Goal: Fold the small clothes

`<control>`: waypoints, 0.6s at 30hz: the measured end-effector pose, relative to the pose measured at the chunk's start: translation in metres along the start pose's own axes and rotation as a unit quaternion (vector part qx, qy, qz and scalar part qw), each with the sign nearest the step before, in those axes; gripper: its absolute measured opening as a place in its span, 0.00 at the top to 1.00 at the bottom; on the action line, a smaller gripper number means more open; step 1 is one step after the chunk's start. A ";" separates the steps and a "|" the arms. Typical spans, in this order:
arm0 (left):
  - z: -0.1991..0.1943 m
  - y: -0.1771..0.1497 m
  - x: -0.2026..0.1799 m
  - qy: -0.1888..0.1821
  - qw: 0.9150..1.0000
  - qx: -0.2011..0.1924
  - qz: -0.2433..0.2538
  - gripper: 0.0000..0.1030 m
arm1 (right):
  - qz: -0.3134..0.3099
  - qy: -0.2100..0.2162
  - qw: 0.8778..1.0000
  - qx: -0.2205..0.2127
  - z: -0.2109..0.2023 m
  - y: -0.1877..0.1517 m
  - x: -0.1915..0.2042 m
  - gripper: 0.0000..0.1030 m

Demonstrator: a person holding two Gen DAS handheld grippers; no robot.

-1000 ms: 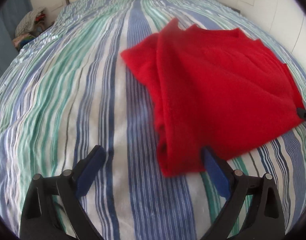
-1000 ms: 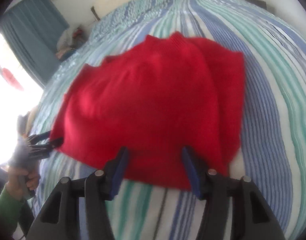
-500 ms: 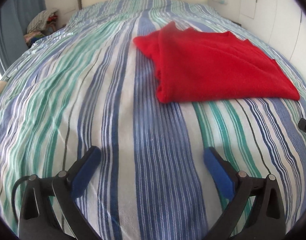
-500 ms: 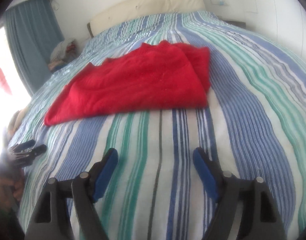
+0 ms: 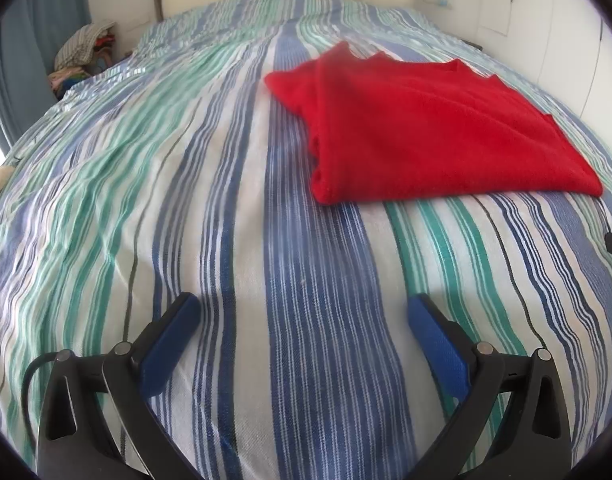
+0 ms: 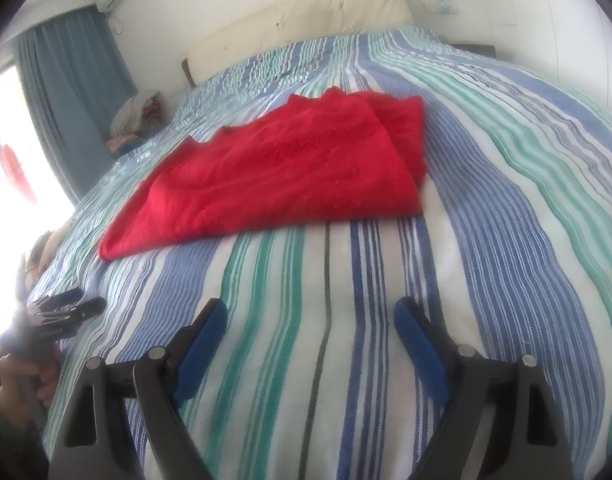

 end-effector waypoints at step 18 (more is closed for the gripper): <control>-0.001 0.000 -0.001 0.010 1.000 0.000 0.007 0.00 | 0.003 0.003 1.000 -0.001 -0.001 0.001 0.001 0.18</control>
Point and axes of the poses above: each gripper's, at about its wrist camera, not at the fingertips, and z roughly the way its jaws point, x to its left, y to its top, the point moved 10 cm from there along z, roughly the way its jaws point, and after that the axes turned 8 degrees about -z, right-handed, at the moved point
